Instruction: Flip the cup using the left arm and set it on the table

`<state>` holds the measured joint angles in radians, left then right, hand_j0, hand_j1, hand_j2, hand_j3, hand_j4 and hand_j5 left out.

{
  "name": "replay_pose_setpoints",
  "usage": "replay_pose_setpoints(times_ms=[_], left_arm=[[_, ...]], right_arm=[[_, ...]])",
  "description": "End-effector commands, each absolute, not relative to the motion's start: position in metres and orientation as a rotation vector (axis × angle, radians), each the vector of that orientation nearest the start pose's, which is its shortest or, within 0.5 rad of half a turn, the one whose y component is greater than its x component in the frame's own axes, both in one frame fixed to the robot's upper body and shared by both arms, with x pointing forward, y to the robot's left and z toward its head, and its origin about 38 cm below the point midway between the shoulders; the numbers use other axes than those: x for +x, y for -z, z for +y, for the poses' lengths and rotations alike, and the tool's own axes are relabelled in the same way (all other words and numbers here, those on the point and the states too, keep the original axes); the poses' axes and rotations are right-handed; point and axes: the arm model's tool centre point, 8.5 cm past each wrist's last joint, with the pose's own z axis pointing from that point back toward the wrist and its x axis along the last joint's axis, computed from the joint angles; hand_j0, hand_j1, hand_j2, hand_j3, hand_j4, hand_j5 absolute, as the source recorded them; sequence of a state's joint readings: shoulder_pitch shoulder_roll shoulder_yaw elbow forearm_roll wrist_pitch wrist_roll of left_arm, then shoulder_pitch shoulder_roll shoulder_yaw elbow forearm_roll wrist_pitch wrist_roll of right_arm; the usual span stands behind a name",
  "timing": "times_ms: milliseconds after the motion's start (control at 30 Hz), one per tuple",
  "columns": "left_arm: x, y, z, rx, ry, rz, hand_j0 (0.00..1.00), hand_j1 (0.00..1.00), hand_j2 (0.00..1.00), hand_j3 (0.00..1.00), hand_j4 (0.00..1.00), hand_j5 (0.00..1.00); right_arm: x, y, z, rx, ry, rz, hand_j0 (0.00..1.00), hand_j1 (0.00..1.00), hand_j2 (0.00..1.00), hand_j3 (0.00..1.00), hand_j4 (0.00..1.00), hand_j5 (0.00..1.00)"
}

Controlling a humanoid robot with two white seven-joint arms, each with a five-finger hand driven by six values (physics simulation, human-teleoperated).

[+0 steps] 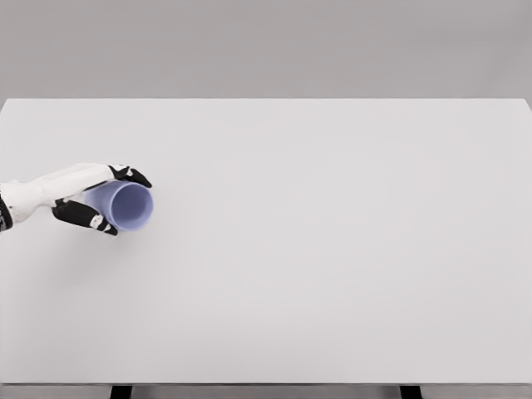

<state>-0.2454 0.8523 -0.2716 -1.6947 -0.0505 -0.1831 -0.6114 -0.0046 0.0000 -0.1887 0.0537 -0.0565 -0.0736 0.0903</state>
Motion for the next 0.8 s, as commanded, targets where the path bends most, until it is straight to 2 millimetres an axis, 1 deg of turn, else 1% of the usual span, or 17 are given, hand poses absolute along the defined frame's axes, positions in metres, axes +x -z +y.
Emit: replay_pose_setpoints(times_ms=[0,133,300,367,400,467,667,767], left_arm=[[0.383,-0.197,0.328,0.144,1.490,-1.405,0.67,0.67,0.67,0.67,0.67,0.67],[0.384,-0.194,0.321,0.114,1.454,-1.418,0.67,0.67,0.67,0.67,0.67,0.67],[0.385,-0.194,0.320,0.098,1.431,-1.418,0.66,0.66,0.66,0.66,0.66,0.66],[0.386,-0.191,0.312,0.079,1.412,-1.439,0.66,0.66,0.66,0.66,0.66,0.66],[0.388,-0.192,0.315,0.086,1.391,-1.436,0.66,0.66,0.66,0.66,0.66,0.66],[0.390,-0.192,0.309,0.073,1.355,-1.463,0.66,0.66,0.66,0.66,0.66,0.66],[0.397,-0.196,0.302,0.057,1.251,-1.516,0.67,0.67,0.67,0.67,0.67,0.67],[0.398,-0.199,0.301,0.000,1.197,-1.556,0.67,0.67,0.67,0.67,0.67,0.67]], right_arm=[[-0.006,0.261,-0.262,-0.002,0.242,-0.046,1.00,1.00,1.00,1.00,1.00,1.00],[-0.006,0.261,-0.262,-0.002,0.242,-0.046,1.00,1.00,1.00,1.00,1.00,1.00],[-0.006,0.261,-0.262,-0.002,0.242,-0.046,1.00,1.00,1.00,1.00,1.00,1.00],[-0.006,0.261,-0.262,-0.002,0.241,-0.046,1.00,1.00,1.00,1.00,1.00,1.00],[-0.006,0.261,-0.262,-0.002,0.241,-0.046,1.00,1.00,1.00,1.00,1.00,1.00],[-0.006,0.261,-0.262,-0.002,0.242,-0.046,1.00,1.00,1.00,1.00,1.00,1.00],[-0.006,0.261,-0.262,-0.002,0.242,-0.046,1.00,1.00,1.00,1.00,1.00,1.00],[-0.005,0.261,-0.262,-0.002,0.242,-0.047,1.00,1.00,1.00,1.00,1.00,1.00]])
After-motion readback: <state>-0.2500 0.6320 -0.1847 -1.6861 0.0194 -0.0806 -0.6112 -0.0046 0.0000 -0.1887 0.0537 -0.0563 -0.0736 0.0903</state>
